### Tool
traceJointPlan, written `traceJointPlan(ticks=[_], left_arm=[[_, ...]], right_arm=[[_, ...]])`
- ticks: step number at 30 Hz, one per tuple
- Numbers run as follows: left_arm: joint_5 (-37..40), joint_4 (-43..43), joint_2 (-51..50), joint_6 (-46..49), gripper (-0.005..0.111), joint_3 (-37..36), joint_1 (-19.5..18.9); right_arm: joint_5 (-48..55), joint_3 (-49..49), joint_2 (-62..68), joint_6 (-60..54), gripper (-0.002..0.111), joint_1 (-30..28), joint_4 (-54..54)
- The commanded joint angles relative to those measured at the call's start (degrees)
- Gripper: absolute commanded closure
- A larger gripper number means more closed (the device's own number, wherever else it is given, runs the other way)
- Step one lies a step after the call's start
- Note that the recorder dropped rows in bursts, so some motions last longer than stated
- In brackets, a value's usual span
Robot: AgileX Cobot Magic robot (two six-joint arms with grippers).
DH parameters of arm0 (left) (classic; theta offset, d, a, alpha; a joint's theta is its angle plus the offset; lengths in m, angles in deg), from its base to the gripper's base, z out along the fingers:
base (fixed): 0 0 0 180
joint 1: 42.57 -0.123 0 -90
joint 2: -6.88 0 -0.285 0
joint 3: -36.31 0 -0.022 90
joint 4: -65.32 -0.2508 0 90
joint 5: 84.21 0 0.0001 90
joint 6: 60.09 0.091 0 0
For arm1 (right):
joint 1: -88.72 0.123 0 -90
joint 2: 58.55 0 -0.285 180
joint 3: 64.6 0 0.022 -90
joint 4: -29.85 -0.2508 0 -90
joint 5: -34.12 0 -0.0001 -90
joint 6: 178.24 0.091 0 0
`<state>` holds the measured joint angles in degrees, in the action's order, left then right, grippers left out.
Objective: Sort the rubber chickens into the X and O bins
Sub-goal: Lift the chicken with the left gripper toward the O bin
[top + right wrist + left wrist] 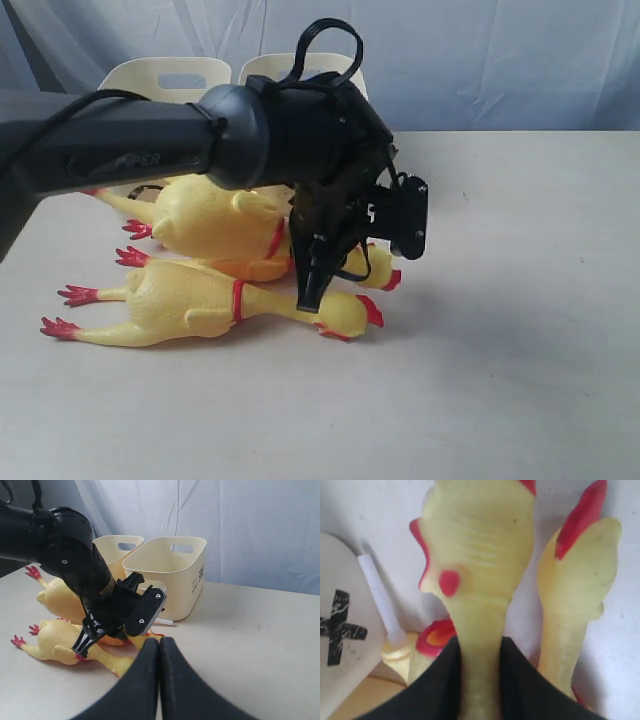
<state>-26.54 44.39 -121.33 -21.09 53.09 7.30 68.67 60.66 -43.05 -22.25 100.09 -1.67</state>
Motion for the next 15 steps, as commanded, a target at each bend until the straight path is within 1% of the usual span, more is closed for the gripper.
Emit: traceJointPlan(ticks=[1,3,7,9,10,11,12,13,14,15], left_arm=[[3.37,-4.83,3.28,-7.98,0.087,0.80,0.42],[3.49,-7.22,5.22,-12.20,0.089,0.90,0.42],[-0.13,-6.93,10.16,-19.31,0.089,0.90,-0.09],[-2.17,-6.20,12.33,-22.06,0.092,0.90,-1.05],[-3.00,-4.76,13.41,-22.18,0.095,0.90,-1.62],[-4.52,-1.03,15.49,-22.18,0.104,0.90,-2.90],[-5.12,0.94,16.72,-22.18,0.107,0.90,-3.75],[-5.68,3.87,19.01,-22.18,0.107,0.90,-5.28],[-5.66,5.06,20.19,-22.18,0.107,0.90,-6.16],[-5.38,6.48,22.31,-22.07,0.107,0.90,-7.83]], right_arm=[[-0.47,0.32,-0.09,-0.37,0.108,0.10,-0.10],[-0.47,0.32,-0.09,-0.37,0.108,0.10,-0.10],[-0.47,0.32,-0.09,-0.37,0.108,0.10,-0.10],[-0.47,0.32,-0.09,-0.37,0.108,0.10,-0.10],[-0.47,0.32,-0.09,-0.37,0.108,0.10,-0.10],[-0.47,0.32,-0.09,-0.37,0.108,0.10,-0.10],[-0.47,0.32,-0.09,-0.37,0.108,0.10,-0.10],[-0.47,0.32,-0.09,-0.37,0.108,0.10,-0.10],[-0.47,0.32,-0.09,-0.37,0.108,0.10,-0.10],[-0.47,0.32,-0.09,-0.37,0.108,0.10,-0.10]])
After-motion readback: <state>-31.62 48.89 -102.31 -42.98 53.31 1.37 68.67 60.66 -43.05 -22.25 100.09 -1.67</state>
